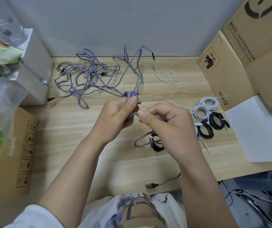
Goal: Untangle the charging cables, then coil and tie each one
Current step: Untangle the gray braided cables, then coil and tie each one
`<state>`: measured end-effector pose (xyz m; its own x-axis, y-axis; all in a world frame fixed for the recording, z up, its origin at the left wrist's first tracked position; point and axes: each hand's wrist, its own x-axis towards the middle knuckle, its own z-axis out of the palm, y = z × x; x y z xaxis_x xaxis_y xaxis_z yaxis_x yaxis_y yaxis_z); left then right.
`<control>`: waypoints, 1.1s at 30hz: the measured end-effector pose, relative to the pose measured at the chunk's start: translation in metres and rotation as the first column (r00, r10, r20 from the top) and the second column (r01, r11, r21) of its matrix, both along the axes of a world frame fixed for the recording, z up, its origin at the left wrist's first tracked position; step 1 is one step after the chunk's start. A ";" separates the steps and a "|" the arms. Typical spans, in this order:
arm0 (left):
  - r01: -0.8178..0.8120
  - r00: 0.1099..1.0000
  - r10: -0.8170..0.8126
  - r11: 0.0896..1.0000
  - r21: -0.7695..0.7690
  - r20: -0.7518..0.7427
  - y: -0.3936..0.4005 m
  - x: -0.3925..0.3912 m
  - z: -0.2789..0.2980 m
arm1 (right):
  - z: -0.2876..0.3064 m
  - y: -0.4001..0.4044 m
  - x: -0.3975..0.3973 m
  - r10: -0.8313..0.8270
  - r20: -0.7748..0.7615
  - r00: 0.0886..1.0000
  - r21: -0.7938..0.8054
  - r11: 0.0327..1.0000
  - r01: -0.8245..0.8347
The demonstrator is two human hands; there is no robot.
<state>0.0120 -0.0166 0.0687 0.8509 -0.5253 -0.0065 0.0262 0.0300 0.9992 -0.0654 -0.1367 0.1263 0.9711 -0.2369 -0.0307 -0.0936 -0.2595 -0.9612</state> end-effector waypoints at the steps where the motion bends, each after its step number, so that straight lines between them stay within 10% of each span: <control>1: 0.076 0.997 -0.076 0.997 0.005 -0.015 0.003 0.000 0.001 | 0.000 -0.003 0.000 -0.039 0.023 0.999 -0.028 0.999 0.039; 7: 0.485 0.812 -0.545 0.829 -0.278 -0.209 0.015 -0.003 0.009 | 0.002 -0.008 0.000 -0.103 0.067 0.992 0.003 0.995 0.103; 11: 0.509 0.545 -0.835 0.399 -0.763 -0.073 0.020 0.001 0.019 | 0.001 -0.014 0.004 -0.156 0.125 0.980 0.001 0.988 0.157; 14: 0.351 0.528 -0.849 0.204 -0.914 0.013 0.020 0.003 0.032 | -0.003 -0.016 0.005 -0.094 0.126 0.988 -0.052 0.994 0.101; 19: -0.139 0.728 -0.635 0.231 -0.963 -0.258 0.018 0.009 0.050 | -0.018 -0.014 0.004 0.002 0.027 1.000 -0.196 0.981 0.004; 23: -0.440 0.720 -0.471 0.257 -0.861 -0.509 0.016 0.013 0.047 | -0.021 -0.015 0.002 0.019 -0.001 1.000 -0.288 0.957 -0.019; 33: -0.635 0.694 -0.355 0.108 -0.765 -0.626 0.029 0.024 0.035 | -0.032 -0.022 0.002 -0.005 -0.171 0.985 -0.446 0.892 -0.073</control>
<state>0.0362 0.0125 0.1033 0.9221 -0.3644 -0.1300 0.3376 0.9220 -0.1897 -0.0631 -0.1588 0.0940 0.9692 -0.2301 -0.0874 -0.2223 -0.6656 -0.7125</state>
